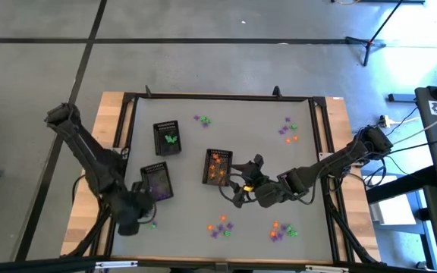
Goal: Sort Halloween decoration
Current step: Put the purple spider toy into the bottom left black basket, then put the green alien toy into the top left black basket
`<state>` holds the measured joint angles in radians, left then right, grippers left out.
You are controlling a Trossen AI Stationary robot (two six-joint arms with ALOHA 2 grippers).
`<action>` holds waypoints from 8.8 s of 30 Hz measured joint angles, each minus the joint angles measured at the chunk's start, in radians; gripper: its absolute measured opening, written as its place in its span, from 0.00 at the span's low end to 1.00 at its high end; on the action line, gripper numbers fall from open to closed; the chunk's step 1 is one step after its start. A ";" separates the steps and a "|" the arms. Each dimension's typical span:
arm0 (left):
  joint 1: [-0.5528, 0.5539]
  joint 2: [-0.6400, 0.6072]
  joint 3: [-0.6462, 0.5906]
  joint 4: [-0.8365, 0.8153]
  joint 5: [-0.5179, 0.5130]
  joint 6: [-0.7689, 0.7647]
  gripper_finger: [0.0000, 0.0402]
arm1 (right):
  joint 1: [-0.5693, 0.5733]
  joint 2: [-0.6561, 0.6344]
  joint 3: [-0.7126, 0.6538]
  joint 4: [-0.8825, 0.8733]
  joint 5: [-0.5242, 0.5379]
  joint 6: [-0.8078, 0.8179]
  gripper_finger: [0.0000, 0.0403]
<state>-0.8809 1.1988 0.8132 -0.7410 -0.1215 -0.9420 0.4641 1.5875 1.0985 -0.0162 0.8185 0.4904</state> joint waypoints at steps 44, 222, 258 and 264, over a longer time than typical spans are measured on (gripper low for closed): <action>0.064 0.288 -0.001 0.204 0.063 0.318 0.14 | 0.000 0.000 0.000 -0.002 0.001 0.002 0.61; -0.152 0.403 0.168 -0.103 0.002 0.301 0.26 | 0.000 0.004 0.000 -0.011 -0.015 0.002 0.61; -0.151 0.404 0.091 -0.008 0.018 0.447 0.27 | -0.013 0.035 0.000 0.007 -0.026 0.002 0.61; -0.152 0.404 0.053 0.041 0.016 0.454 0.27 | -0.013 0.035 0.000 0.007 -0.026 0.002 0.61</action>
<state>-1.0325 1.6028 0.8667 -0.7003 -0.1054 -0.4878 0.4511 1.6222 1.0986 -0.0093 0.7925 0.4923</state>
